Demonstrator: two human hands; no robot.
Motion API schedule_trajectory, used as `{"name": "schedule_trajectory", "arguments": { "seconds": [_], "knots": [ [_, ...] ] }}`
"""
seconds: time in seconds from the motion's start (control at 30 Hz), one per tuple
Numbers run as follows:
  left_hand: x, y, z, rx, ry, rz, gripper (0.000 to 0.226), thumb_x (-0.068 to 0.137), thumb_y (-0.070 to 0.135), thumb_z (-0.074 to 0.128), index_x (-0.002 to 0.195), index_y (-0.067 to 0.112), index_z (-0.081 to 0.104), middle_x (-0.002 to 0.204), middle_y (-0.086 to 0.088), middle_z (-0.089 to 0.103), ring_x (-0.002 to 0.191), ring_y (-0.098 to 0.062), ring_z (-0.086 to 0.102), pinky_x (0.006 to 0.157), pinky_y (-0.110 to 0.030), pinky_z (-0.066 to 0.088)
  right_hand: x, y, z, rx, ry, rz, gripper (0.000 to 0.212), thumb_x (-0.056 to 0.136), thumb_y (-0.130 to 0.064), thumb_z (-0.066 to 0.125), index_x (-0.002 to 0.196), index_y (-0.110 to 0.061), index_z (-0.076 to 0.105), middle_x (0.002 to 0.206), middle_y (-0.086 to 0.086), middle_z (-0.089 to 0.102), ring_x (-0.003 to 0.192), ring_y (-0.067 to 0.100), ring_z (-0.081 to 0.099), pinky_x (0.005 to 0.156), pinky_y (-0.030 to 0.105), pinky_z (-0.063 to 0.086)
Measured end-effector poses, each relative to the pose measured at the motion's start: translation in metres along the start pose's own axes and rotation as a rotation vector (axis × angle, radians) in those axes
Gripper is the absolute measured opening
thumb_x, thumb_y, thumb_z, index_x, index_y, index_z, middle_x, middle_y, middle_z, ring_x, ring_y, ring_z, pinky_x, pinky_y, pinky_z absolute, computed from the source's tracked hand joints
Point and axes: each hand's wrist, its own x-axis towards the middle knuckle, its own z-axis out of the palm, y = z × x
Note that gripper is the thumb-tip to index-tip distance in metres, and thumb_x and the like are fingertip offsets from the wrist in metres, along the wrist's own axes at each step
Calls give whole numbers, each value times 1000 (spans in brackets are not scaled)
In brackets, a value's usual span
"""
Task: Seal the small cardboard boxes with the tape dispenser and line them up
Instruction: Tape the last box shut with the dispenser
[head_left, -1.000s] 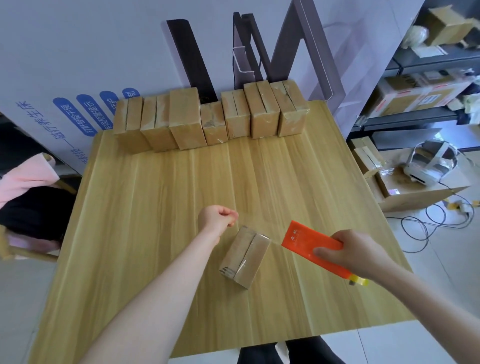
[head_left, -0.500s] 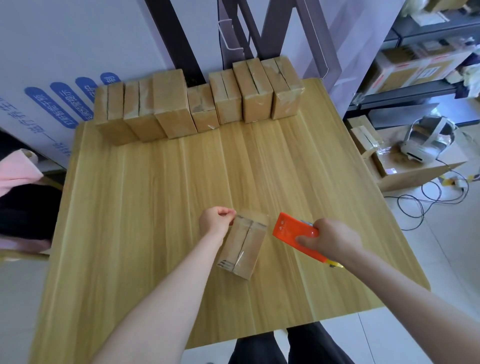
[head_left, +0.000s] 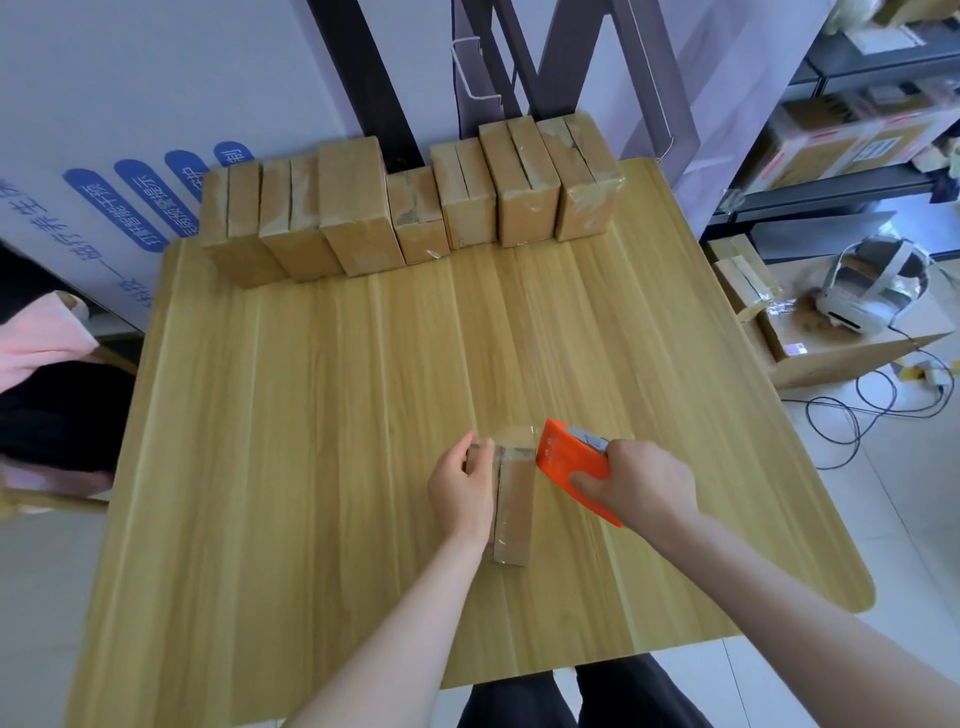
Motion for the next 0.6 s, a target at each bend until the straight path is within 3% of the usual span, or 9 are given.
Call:
{"name": "schedule_trajectory", "arguments": {
  "seconds": [0.1, 0.23, 0.33, 0.43, 0.6],
  "knots": [
    [7, -6, -2, 16, -109, -6, 40, 87, 23, 68, 126, 16, 61, 122, 11, 62, 118, -4, 53, 103, -21, 39, 1, -8, -3, -59, 27, -37, 34, 84, -52, 54, 78, -19, 50, 71, -4, 55, 70, 20, 58, 58, 25, 42],
    [10, -8, -1, 42, -95, 1, 38, 85, 19, 70, 123, 14, 64, 120, 7, 65, 116, -8, 56, 101, -22, 41, 6, -31, 7, -177, 87, -107, 26, 92, -42, 48, 74, -23, 44, 59, -6, 42, 68, 22, 53, 56, 25, 36],
    [12, -10, 0, 30, -76, -23, 36, 83, 22, 72, 118, 16, 66, 115, 8, 67, 110, -7, 59, 97, -23, 45, 13, -32, 20, -118, 18, -89, 19, 89, -42, 50, 93, -26, 58, 76, -3, 63, 81, 22, 66, 61, 26, 42],
    [12, -16, 2, 20, -19, -65, 30, 80, 33, 75, 103, 17, 65, 104, 7, 67, 100, -10, 61, 89, -27, 49, 12, -7, 21, 18, -4, -2, 35, 83, -53, 53, 112, -35, 62, 79, -5, 65, 80, 21, 66, 61, 25, 44],
    [-2, -25, 11, 34, 90, -115, 34, 81, 40, 73, 92, 13, 55, 99, -2, 57, 92, -20, 56, 81, -30, 47, 12, 27, 5, 260, 164, 154, 42, 81, -59, 56, 81, -18, 64, 64, -3, 63, 64, 22, 66, 55, 26, 48]
  ]
}}
